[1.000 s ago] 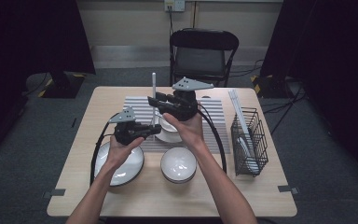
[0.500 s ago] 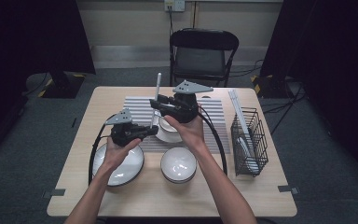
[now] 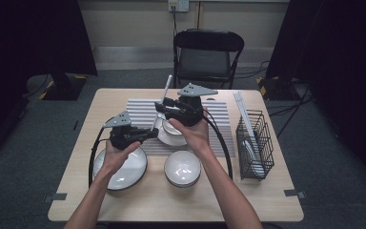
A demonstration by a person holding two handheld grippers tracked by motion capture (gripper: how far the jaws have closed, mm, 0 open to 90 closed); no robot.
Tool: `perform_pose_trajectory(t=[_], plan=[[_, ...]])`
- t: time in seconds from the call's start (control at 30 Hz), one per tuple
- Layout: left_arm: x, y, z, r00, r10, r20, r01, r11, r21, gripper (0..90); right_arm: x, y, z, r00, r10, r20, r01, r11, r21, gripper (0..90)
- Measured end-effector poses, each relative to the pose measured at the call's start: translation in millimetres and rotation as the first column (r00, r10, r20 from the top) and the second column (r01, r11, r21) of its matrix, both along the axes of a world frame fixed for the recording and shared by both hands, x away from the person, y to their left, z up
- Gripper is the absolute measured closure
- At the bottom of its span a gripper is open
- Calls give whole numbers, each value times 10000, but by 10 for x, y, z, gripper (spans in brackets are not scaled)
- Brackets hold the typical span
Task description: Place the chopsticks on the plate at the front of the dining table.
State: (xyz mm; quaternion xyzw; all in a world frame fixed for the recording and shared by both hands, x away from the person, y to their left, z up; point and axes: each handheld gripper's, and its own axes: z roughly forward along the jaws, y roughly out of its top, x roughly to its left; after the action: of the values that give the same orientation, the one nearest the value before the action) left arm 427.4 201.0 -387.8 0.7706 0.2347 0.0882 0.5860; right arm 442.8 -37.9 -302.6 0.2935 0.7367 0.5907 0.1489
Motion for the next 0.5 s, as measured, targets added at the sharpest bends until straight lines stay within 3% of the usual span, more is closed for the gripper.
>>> perform_pose_trajectory(t=[0.27, 0.5], plan=[[0, 29, -5, 9999, -18, -99, 16, 9999, -150, 864, 26, -49, -22, 9996, -267, 13, 268, 9996, -127, 638], [-24, 46, 28, 10000, 24, 67, -22, 9996, -294, 864, 46, -54, -46, 9987, -502, 15, 502, 9984, -270, 607]])
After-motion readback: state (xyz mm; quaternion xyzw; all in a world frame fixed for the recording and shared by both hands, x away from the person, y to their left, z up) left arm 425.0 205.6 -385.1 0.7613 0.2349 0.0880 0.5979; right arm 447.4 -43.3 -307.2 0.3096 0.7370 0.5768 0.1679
